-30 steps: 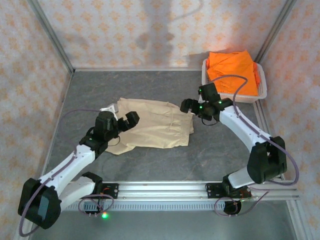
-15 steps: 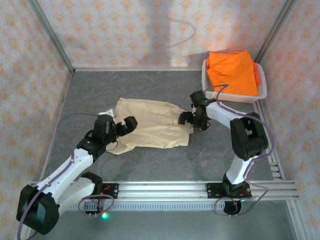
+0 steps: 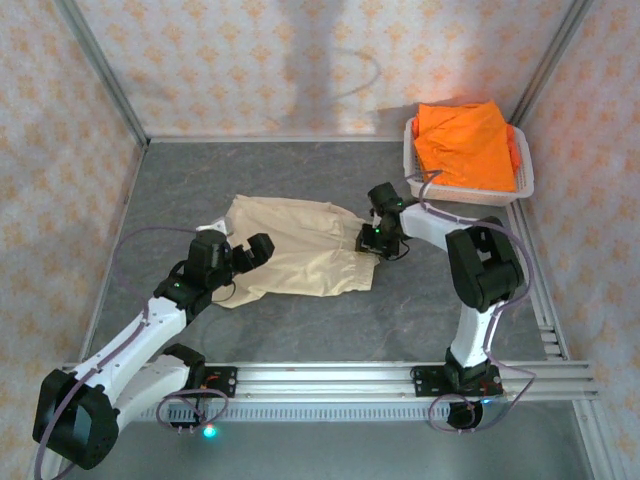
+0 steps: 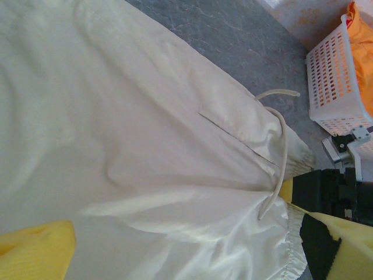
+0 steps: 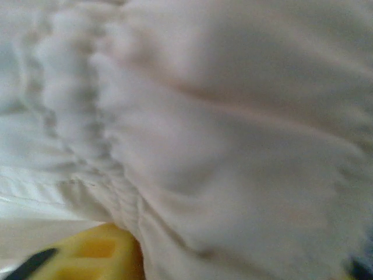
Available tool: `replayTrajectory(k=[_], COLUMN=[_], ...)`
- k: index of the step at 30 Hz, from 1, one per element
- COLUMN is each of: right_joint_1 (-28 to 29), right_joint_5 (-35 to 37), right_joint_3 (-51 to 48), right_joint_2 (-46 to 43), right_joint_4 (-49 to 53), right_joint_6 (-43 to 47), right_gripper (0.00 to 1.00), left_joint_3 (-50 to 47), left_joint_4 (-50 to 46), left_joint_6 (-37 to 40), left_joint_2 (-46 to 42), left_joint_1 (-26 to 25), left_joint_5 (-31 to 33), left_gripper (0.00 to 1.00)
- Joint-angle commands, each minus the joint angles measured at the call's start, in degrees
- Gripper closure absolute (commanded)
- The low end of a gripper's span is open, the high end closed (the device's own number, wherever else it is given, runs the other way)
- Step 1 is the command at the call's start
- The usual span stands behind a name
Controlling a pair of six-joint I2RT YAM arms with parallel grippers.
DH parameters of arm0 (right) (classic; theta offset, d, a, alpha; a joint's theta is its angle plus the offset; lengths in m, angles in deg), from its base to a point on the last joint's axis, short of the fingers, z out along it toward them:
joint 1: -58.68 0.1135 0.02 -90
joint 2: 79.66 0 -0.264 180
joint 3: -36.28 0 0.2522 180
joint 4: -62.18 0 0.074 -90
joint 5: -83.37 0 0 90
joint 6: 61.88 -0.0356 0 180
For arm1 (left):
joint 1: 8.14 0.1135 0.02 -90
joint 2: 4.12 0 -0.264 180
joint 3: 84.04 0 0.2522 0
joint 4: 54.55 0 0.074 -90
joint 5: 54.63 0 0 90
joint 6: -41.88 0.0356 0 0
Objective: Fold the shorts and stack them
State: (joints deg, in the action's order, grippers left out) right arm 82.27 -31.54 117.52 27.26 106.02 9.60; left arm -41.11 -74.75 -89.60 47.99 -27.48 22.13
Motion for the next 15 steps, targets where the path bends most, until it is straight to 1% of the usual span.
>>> replayTrajectory(k=[1,2,4,5,10,15], right_joint_1=[0.57,0.58,0.58,0.58,0.6,0.62], right_joint_5=[4.91,6.33,8.96,10.53,19.59,31.13], right_joint_3=[0.8,0.98,1.19,1.48,3.64,6.43], right_joint_2=[2.17,2.1,1.52,1.11,-2.05,-7.52], right_joint_4=[1.28,1.97,3.18,4.1,10.58,18.55], right_joint_6=[1.65,2.29,3.51,4.3,8.53,13.67], right_gripper=[0.81,0.88,0.97,0.99,1.0,1.0], left_joint_3=[-0.56,-0.44,-0.34,-0.34,-0.34,-0.19], left_joint_4=[-0.25,-0.36,-0.46,-0.47,-0.57,-0.65], left_joint_6=[1.29,1.36,1.4,1.42,1.4,1.26], left_joint_2=[-0.26,-0.24,-0.25,-0.26,-0.26,-0.37], left_joint_1=[0.64,0.7,0.97,1.11,1.79,2.3], left_joint_5=[1.41,1.46,1.46,1.44,1.13,0.93], left_gripper=[0.0,0.0,0.0,0.0,0.0,0.0])
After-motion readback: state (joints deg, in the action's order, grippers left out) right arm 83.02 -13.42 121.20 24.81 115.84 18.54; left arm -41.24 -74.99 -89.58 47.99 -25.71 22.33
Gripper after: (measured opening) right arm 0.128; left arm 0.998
